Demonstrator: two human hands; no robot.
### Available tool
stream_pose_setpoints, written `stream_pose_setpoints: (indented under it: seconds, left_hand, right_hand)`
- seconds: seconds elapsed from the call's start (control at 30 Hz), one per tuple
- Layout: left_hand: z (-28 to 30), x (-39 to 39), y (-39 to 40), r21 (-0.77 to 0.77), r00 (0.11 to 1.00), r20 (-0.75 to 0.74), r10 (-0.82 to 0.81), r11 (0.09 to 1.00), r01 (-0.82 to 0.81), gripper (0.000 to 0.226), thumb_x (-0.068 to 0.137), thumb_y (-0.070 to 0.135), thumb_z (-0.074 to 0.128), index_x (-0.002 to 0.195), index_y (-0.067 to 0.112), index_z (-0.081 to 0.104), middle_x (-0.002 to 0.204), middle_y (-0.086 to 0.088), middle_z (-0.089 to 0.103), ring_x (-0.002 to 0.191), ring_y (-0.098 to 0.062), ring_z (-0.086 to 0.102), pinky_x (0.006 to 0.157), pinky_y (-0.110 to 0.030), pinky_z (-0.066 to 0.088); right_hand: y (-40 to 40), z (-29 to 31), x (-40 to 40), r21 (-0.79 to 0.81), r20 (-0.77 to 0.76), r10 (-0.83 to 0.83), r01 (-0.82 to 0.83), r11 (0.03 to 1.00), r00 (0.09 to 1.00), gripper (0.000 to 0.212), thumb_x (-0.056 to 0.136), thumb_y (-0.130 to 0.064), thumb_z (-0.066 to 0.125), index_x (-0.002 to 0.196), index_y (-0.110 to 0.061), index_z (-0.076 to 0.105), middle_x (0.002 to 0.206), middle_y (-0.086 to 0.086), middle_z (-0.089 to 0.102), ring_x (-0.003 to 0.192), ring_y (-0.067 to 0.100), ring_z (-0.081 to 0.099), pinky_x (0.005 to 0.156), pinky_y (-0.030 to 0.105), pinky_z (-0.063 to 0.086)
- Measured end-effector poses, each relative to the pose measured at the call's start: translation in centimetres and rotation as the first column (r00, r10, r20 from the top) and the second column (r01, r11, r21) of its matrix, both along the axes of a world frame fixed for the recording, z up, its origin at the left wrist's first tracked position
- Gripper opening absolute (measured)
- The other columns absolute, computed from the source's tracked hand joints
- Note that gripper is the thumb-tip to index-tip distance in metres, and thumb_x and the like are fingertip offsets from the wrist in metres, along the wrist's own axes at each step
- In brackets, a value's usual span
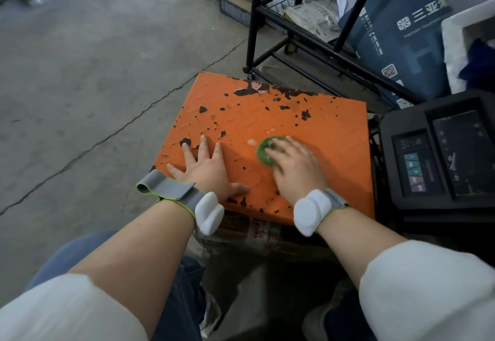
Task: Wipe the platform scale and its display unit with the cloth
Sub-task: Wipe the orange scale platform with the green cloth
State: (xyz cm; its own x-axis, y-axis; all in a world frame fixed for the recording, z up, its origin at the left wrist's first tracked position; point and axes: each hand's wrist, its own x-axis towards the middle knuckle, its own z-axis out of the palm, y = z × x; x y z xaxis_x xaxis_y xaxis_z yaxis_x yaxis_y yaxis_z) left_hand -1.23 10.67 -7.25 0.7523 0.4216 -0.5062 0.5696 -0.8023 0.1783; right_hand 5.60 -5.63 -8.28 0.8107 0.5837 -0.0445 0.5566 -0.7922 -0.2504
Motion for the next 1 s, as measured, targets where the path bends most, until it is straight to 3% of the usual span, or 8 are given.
stream_pose_setpoints:
  seconds: [0.13,0.3,0.37,0.57,0.7,0.8,0.97,1.0]
  left_hand:
    - [0.0,0.0,0.1,-0.002,1.0,-0.001,-0.005,1.0,0.005,0.116,0.066,0.074,0.061,0.149,0.03,-0.007,0.157,0.004,-0.021,0.144,-0.034,-0.018,0.111,-0.067,0.003]
    - [0.2,0.5,0.0,-0.017,1.0,-0.007,0.007,1.0,-0.007,0.117,0.066,0.07,0.065,0.15,0.028,-0.005,0.157,0.003,-0.019,0.144,-0.034,-0.016,0.109,-0.069,0.006]
    - [0.3,0.4,0.0,-0.017,1.0,-0.005,0.006,1.0,-0.006,0.118,0.066,0.07,0.065,0.15,0.028,-0.005,0.157,0.003,-0.019,0.145,-0.034,-0.016,0.11,-0.069,0.006]
    - [0.2,0.1,0.2,-0.013,1.0,-0.009,-0.011,1.0,0.01,0.12,0.064,0.073,0.063,0.15,0.028,-0.008,0.157,0.003,-0.021,0.144,-0.034,-0.018,0.111,-0.067,0.004]
    - [0.3,0.7,0.0,-0.031,1.0,-0.021,0.015,0.999,-0.016,0.121,0.064,0.069,0.068,0.15,0.028,-0.006,0.157,0.002,-0.02,0.144,-0.035,-0.017,0.11,-0.068,0.005]
    - [0.3,0.7,0.0,-0.026,1.0,-0.019,0.016,1.0,-0.017,0.12,0.065,0.069,0.067,0.15,0.028,-0.006,0.157,0.002,-0.021,0.144,-0.035,-0.017,0.111,-0.068,0.005]
    - [0.2,0.3,0.1,-0.025,1.0,-0.012,-0.009,1.0,0.009,0.121,0.064,0.072,0.065,0.15,0.028,-0.008,0.157,0.003,-0.021,0.144,-0.034,-0.017,0.112,-0.066,0.004]
    - [0.2,0.3,0.2,-0.024,1.0,-0.017,-0.004,1.0,0.004,0.121,0.064,0.071,0.065,0.15,0.028,-0.008,0.157,0.003,-0.021,0.144,-0.034,-0.017,0.111,-0.066,0.004]
  right_hand:
    - [-0.2,0.7,3.1,-0.013,-0.029,-0.328,0.328,0.945,0.944,0.044,0.096,-0.018,0.041,0.139,-0.027,0.042,0.154,-0.004,0.028,0.143,0.024,0.018,0.117,0.042,0.018]
    - [2.4,0.6,-1.7,0.031,-0.063,0.1,-0.098,0.995,0.993,0.048,0.096,-0.017,0.04,0.143,-0.025,0.037,0.156,-0.002,0.022,0.146,0.023,0.011,0.12,0.039,0.006]
    - [2.1,0.4,-1.2,0.013,-0.041,0.137,-0.137,0.99,0.99,0.047,0.097,-0.016,0.039,0.142,-0.028,0.038,0.156,-0.005,0.023,0.145,0.021,0.013,0.119,0.037,0.006]
    - [-1.0,0.5,4.5,-0.041,-0.02,-0.378,0.377,0.925,0.926,0.047,0.095,-0.011,0.04,0.14,-0.025,0.041,0.155,-0.002,0.025,0.144,0.026,0.016,0.119,0.043,0.015]
    - [1.3,0.9,-0.3,-0.003,-0.037,-0.052,0.052,0.999,0.998,0.051,0.093,-0.007,0.04,0.141,-0.024,0.039,0.156,-0.003,0.023,0.145,0.022,0.012,0.119,0.037,0.004]
    - [1.1,1.1,-2.1,0.026,-0.041,0.143,-0.142,0.99,0.989,0.048,0.094,-0.014,0.04,0.141,-0.029,0.04,0.155,-0.009,0.023,0.146,0.017,0.012,0.118,0.032,0.001]
    - [-1.1,1.2,4.4,-0.024,-0.088,-0.333,0.333,0.943,0.939,0.047,0.094,-0.013,0.04,0.138,-0.029,0.044,0.155,-0.008,0.026,0.145,0.022,0.016,0.119,0.042,0.014]
    - [-0.4,1.3,4.4,-0.036,-0.081,-0.35,0.348,0.937,0.933,0.048,0.094,-0.013,0.039,0.139,-0.028,0.042,0.155,-0.006,0.024,0.145,0.024,0.014,0.119,0.043,0.014]
